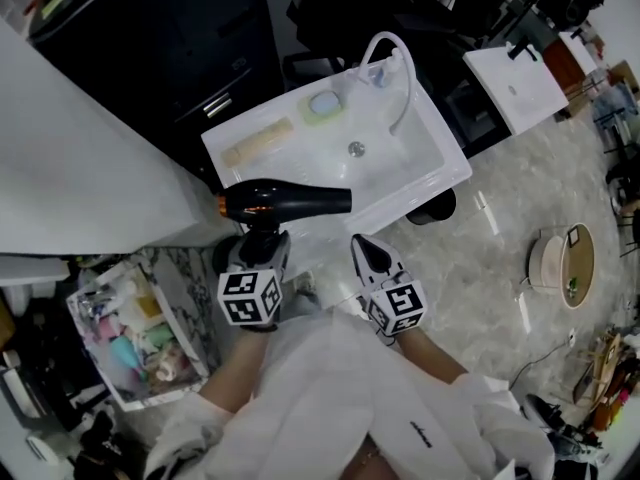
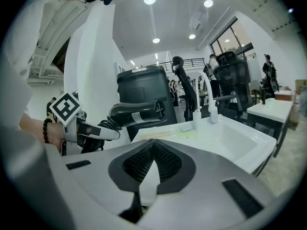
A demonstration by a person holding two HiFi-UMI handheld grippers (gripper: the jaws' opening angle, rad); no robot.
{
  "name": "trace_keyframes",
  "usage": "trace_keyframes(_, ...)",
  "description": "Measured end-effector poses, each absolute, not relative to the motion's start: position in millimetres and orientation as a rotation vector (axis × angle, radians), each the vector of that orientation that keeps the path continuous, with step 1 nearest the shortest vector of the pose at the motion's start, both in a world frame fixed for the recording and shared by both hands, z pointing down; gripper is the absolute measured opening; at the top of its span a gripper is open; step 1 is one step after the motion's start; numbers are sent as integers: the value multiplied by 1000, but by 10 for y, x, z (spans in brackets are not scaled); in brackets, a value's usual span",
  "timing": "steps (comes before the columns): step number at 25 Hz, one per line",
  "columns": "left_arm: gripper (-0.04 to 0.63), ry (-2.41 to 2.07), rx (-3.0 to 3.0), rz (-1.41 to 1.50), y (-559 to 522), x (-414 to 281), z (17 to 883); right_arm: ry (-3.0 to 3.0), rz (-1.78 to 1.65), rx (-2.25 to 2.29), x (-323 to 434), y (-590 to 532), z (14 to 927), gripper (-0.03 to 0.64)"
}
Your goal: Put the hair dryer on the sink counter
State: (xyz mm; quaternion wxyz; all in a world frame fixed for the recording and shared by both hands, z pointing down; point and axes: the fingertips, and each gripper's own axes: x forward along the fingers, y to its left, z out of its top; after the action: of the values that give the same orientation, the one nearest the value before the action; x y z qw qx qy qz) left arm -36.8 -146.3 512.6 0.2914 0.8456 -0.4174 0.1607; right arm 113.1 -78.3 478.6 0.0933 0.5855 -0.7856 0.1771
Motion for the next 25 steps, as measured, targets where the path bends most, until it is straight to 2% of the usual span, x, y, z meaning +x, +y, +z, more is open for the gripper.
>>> trace_keyframes(11,255,-1136,2158,479,-1714,-386,5524,-2335,546,1658,813,-1188,4941,17)
trace_keyframes(25,255,-1230,2028,563,-1916,-210,5917,-2383,568,1493,778,-1600,5168,17)
